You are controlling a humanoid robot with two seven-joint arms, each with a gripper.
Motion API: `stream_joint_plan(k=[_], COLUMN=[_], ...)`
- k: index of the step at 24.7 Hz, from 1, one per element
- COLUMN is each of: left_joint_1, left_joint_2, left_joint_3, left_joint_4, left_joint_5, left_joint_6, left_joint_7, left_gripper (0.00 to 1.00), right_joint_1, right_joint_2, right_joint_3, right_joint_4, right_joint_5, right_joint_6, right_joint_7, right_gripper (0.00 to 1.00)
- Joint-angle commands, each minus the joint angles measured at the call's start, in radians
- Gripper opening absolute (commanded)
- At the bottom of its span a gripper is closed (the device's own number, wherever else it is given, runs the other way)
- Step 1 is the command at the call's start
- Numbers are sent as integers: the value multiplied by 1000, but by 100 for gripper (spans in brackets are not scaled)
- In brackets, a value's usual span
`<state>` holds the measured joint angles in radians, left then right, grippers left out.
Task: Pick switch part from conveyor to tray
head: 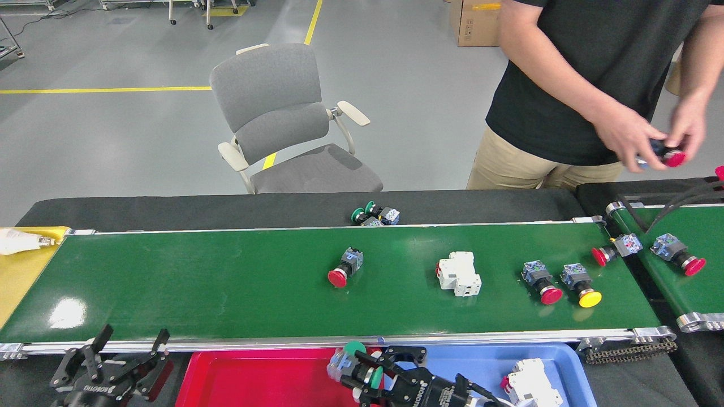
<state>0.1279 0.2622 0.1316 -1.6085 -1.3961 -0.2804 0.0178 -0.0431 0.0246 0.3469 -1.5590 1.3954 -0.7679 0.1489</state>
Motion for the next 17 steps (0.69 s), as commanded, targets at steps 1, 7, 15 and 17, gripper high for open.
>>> stream_joint_plan(k=[1,7,15,17], left_joint_1=[-28,-99,-166,-195], left_joint_2=[11,-1,-58,-67], left_joint_3=[-56,-153,-222,-222], left_joint_4=[-11,18,76,104], left_joint_5=[-11,-9,-11,-11], left_joint_6=[-3,-2,6,6], left_joint_7=[1,-50,-95,-96], left_gripper=[100,100,100,100], right_joint_1=[-14,63,178,174], right_joint_2=[11,48,54,51], right_joint_3=[-2,-223,-321,-321], right_joint_4=[-9,-70,-113,-110], right_joint_5=[-7,-35,-32,-27], right_joint_6=[-17,182,835,862], right_joint_7=[-3,-6,-75,-74], right_gripper=[100,99,99,99])
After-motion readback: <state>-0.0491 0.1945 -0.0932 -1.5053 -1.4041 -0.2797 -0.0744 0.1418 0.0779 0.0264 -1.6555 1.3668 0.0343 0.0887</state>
